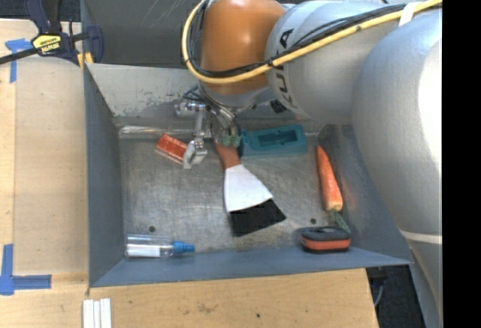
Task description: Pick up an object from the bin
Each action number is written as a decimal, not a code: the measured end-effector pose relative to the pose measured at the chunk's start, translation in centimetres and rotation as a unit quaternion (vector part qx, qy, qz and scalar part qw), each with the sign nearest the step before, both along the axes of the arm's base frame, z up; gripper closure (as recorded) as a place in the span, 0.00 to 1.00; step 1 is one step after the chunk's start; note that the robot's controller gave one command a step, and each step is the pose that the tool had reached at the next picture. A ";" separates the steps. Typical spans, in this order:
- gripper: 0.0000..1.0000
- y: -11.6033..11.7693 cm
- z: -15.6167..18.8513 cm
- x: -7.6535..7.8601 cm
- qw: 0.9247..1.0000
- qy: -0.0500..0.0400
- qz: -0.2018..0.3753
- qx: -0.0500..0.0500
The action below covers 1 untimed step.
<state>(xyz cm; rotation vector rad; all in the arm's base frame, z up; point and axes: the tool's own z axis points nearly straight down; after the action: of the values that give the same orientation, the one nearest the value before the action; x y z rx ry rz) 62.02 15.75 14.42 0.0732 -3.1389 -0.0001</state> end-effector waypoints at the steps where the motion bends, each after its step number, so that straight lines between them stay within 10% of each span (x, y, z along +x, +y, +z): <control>1: 0.00 1.0 1.2 0.6 1.000 -0.005 0.008 0.001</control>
Offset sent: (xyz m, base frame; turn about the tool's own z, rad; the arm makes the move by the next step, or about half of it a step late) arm -0.0012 0.0007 -0.0742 0.1067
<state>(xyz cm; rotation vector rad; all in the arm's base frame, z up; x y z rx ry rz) 62.59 16.72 15.58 0.0979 -3.1472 -0.0025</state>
